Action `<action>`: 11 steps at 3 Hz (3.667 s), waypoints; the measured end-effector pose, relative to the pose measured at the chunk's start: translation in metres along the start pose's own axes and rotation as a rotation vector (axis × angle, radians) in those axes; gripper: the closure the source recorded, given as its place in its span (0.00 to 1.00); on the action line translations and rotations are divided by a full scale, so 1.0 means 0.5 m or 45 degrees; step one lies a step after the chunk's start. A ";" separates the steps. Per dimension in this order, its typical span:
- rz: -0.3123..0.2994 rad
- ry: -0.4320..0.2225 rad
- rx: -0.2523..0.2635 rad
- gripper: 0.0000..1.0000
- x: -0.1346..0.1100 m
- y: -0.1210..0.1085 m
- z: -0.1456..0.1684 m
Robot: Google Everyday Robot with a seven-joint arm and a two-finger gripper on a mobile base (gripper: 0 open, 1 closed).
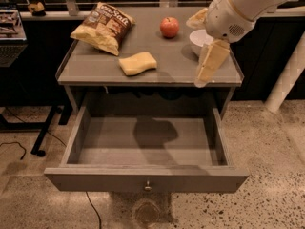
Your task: Place sponge into top drawer
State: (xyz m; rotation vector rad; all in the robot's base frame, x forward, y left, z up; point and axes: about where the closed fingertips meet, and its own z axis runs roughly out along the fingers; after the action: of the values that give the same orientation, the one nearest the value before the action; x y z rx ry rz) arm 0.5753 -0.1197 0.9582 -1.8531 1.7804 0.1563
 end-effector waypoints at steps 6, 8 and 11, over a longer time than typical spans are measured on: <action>-0.188 -0.088 -0.153 0.00 -0.035 -0.171 0.210; -0.203 -0.123 -0.195 0.00 -0.044 -0.198 0.269; -0.234 -0.185 -0.290 0.00 -0.069 -0.215 0.366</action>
Offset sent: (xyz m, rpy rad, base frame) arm 0.0165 0.0207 -0.0024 0.0087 -0.0034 0.0391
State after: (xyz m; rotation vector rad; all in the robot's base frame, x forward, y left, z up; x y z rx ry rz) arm 0.7266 -0.0084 0.8539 -2.0956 1.5370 0.4277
